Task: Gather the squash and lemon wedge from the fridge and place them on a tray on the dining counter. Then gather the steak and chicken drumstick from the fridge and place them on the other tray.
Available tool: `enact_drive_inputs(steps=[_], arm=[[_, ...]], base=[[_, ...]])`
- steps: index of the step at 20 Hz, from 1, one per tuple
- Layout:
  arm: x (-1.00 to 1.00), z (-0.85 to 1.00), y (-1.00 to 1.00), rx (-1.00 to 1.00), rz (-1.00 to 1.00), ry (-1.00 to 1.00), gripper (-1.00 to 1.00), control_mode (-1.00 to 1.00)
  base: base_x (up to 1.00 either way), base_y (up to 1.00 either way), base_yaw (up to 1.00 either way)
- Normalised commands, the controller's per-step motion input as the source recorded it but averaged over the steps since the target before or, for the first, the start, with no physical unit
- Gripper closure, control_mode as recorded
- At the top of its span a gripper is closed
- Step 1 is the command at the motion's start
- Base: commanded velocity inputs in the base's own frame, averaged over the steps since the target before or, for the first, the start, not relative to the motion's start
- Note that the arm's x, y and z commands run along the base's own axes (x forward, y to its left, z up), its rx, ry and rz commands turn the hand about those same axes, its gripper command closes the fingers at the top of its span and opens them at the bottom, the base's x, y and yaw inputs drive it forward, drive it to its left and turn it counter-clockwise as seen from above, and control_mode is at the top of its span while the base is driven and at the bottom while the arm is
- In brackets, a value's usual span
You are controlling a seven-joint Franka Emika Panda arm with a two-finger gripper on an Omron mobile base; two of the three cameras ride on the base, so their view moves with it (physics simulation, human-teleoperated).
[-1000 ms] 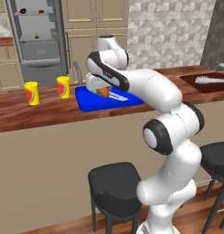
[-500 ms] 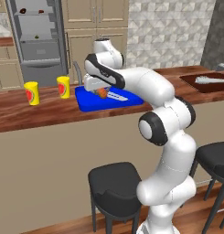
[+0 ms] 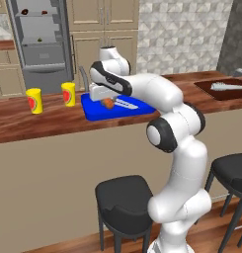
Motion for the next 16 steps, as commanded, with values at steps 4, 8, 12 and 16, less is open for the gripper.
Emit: enact_drive_inputs(steps=[4,8,12,16], arm=[[0.22,-0.21,0.11,0.0,0.0,0.03,1.0,-1.0],[0.2,-0.17,0.1,0.0,0.0,0.03,1.0,-1.0],[0.15,-0.23,0.11,0.0,0.0,0.04,-1.0,-1.0],[0.08,-0.23,0.15,0.0,0.0,0.01,-1.0,-1.0]], base=[[0.0,0.0,0.0],[0.0,0.0,0.0],[0.0,0.0,0.0],[0.0,0.0,0.0]])
